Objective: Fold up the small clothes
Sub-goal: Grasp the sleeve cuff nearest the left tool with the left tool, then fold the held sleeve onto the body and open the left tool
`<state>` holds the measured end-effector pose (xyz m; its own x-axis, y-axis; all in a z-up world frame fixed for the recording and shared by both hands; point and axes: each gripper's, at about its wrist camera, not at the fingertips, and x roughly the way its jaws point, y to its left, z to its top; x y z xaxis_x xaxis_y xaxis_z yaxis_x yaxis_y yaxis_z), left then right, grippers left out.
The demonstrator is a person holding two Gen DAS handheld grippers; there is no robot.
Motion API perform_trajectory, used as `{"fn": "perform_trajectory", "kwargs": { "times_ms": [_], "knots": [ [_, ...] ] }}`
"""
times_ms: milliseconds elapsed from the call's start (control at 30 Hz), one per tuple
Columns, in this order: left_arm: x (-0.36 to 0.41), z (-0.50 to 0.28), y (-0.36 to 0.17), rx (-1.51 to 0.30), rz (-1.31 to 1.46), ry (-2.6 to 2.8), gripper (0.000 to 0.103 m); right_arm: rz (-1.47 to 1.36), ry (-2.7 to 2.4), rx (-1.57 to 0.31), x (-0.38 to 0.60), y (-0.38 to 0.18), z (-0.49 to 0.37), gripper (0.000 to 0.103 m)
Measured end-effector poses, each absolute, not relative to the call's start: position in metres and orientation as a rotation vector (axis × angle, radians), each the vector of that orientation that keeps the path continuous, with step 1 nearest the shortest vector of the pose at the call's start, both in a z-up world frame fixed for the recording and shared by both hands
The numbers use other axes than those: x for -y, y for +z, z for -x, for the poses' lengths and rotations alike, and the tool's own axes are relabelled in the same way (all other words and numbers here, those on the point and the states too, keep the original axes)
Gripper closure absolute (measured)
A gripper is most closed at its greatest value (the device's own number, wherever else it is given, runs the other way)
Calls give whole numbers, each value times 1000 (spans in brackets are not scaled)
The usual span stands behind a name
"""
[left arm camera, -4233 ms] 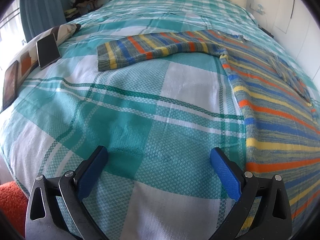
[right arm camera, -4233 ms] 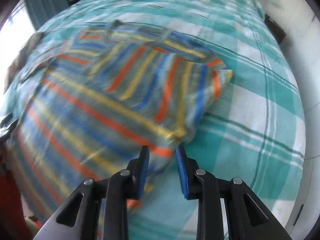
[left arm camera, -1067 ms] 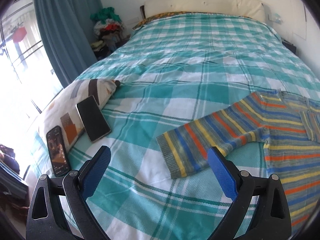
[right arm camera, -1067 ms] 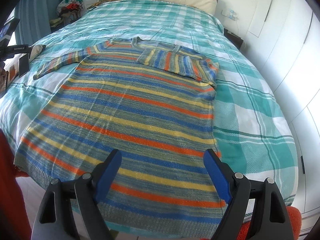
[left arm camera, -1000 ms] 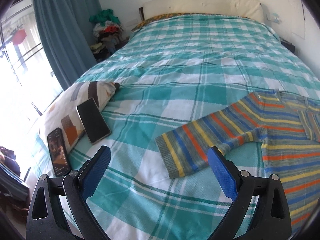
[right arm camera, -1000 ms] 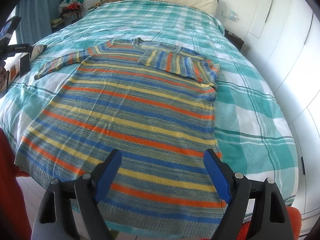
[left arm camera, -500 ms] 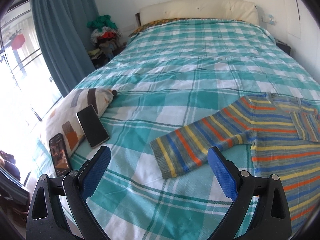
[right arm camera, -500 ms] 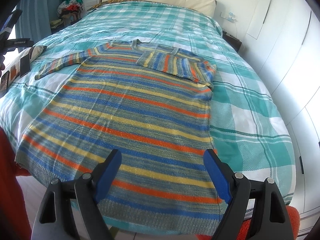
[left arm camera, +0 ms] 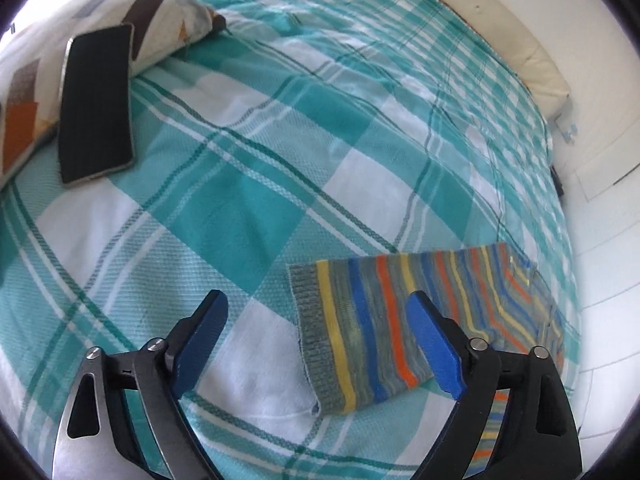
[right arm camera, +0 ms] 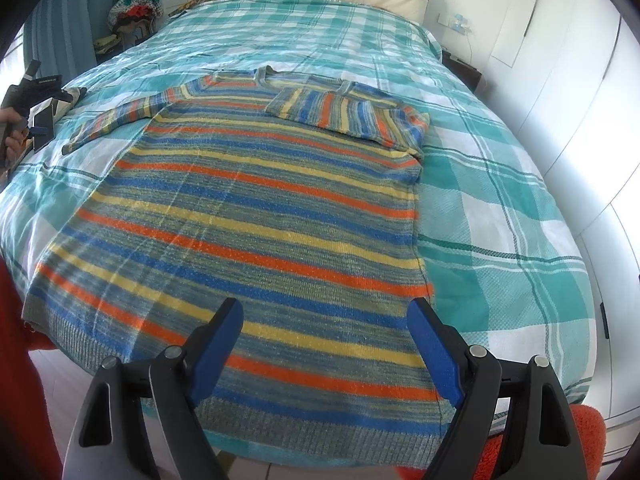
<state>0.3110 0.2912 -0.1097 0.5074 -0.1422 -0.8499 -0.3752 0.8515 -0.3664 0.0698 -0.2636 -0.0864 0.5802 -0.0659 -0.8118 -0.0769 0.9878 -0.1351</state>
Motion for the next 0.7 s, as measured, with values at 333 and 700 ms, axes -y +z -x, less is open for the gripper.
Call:
{"fn": "perform_trajectory", "kwargs": {
  "times_ms": [333,700],
  "knots": [
    [-225,-349,-107,-1078,391,82,101,169,30,-970,258,-98,-74,20],
    [29,-395,33,-887,100,-357,101,98,58,-959,272,-98,-71,20]
  ]
}}
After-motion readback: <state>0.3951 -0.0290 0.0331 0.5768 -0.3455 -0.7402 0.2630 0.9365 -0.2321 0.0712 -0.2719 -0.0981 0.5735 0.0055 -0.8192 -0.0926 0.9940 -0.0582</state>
